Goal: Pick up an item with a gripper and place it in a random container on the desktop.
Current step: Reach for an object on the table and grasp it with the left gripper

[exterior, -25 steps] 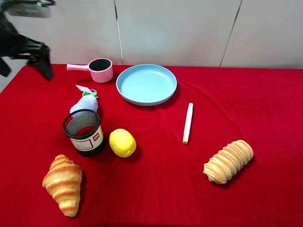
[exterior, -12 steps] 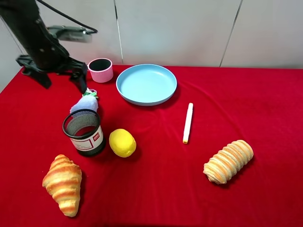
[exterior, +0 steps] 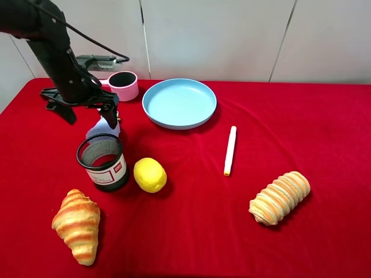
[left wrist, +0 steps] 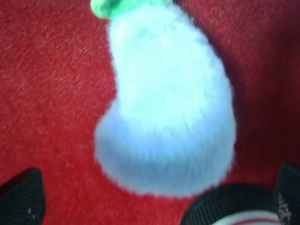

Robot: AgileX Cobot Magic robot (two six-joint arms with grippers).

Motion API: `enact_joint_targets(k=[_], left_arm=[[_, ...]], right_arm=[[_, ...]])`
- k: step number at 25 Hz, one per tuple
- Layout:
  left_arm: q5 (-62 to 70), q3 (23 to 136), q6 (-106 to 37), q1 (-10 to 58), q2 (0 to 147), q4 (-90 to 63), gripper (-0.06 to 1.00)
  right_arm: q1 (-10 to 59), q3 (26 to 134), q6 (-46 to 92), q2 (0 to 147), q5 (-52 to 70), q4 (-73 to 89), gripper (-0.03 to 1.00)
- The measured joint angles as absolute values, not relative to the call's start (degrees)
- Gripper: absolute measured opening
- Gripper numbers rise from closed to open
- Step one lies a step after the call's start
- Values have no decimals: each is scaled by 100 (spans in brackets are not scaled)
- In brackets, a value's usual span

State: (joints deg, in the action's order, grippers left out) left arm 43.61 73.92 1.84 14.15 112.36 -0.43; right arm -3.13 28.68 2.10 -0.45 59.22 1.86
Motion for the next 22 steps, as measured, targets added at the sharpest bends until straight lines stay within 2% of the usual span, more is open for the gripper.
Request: enact_joint_targets(k=[17,22], left_arm=[[3712,7478,43,1451,11991,-448,97],[3695,7478,-150,1451,12009,-549,91]], right_arm=[[-313,2868,210,-45,5922,186,69],[-313,2868,210,-45,5922,186,69]])
